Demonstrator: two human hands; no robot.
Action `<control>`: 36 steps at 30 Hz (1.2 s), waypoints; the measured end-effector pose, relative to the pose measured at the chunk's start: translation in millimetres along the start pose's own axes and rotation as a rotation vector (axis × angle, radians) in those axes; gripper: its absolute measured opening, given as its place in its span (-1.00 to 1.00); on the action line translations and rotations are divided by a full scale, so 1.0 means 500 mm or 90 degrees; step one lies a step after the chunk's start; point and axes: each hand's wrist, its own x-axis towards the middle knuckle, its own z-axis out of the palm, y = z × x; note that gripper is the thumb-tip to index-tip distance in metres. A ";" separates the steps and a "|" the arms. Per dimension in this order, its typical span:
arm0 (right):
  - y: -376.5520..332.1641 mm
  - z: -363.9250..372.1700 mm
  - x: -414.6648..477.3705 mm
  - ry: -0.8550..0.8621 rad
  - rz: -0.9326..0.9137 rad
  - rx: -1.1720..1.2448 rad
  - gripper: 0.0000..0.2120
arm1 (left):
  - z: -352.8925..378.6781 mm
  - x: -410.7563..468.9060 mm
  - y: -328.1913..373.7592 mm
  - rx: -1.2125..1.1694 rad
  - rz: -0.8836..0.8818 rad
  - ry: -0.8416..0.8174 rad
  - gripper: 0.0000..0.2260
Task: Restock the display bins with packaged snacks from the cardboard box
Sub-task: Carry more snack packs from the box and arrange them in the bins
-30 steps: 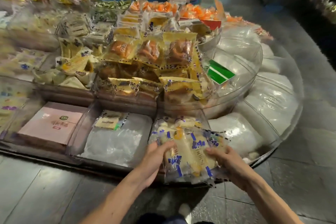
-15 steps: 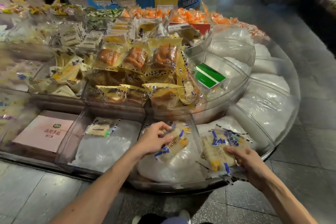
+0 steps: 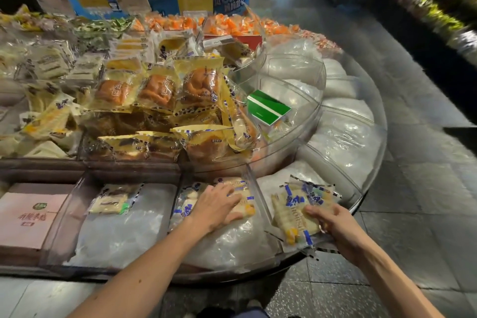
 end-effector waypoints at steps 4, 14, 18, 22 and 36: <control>-0.005 0.023 0.001 -0.016 -0.004 0.002 -0.61 | 0.058 -0.024 0.006 0.010 0.008 -0.017 -0.40; 0.003 0.051 0.006 -0.034 -0.028 -0.032 -0.56 | 0.030 -0.011 0.016 -0.290 -0.055 -0.026 -0.54; 0.002 0.069 0.011 -0.056 -0.033 -0.041 -0.51 | -0.064 -0.040 0.007 -0.702 -0.214 0.112 -0.71; 0.001 0.119 0.012 -0.131 -0.047 -0.098 -0.48 | -0.106 -0.105 0.049 -0.881 -0.206 0.011 -0.66; 0.043 0.177 0.041 -0.158 -0.087 -0.167 -0.51 | -0.005 -0.306 -0.054 -0.855 -0.425 0.165 -0.40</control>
